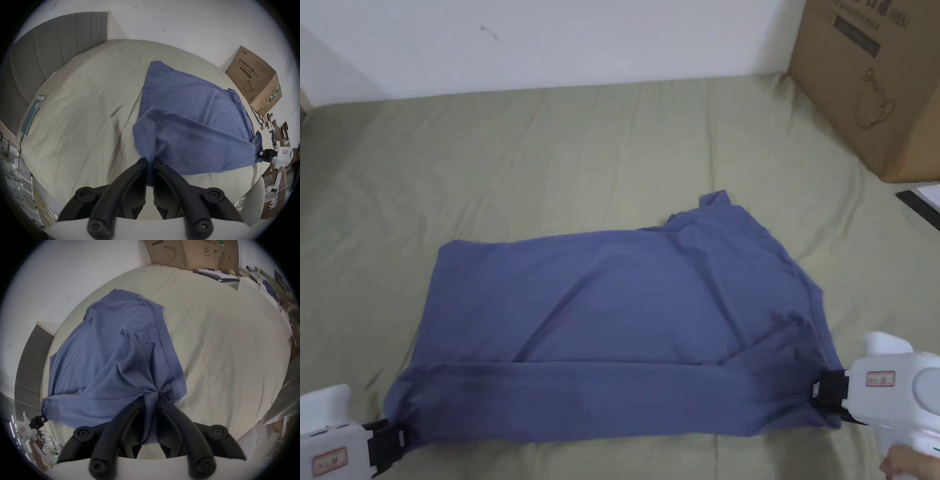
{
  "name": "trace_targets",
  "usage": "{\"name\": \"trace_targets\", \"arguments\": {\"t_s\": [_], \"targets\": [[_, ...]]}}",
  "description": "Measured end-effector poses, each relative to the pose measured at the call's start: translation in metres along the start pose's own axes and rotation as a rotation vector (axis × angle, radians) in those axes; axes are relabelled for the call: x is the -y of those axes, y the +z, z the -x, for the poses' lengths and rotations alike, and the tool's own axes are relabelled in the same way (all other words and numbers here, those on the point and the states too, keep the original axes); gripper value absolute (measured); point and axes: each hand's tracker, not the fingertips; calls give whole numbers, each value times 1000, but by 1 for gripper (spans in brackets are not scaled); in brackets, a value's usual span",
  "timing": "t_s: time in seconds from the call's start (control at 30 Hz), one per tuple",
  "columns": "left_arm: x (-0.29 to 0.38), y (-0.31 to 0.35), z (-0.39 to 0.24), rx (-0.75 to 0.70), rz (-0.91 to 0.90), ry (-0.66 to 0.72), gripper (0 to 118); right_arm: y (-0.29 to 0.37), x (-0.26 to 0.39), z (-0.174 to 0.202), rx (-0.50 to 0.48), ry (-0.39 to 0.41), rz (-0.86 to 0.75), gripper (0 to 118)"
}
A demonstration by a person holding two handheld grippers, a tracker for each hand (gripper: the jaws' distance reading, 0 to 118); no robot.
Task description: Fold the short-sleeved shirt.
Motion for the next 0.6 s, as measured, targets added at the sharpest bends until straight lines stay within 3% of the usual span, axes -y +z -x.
{"name": "trace_targets", "arguments": {"t_s": [0.2,0.33,0.43,0.47,0.5,0.53,0.57,0.6], "targets": [[8,29,7,6,-31,-25,5,50,24,-12,-51,31,-12,12],[38,32,9,-78,41,-127,5,58,58,-19,63,64,45,12],[60,20,19,-49,94,-98,5,49,81,-20,68,113,76,13],[64,17,20,-53,101,-92,5,46,84,-20,72,120,74,25],[67,15,21,-49,96,-84,12,44,83,-18,95,128,87,56],[66,10,28,-57,84,-73,30,44,82,-17,137,136,94,84],[64,11,28,-68,74,-47,60,46,79,-15,134,136,76,97],[60,13,28,-91,66,-38,96,52,75,-14,120,139,43,98]]}}
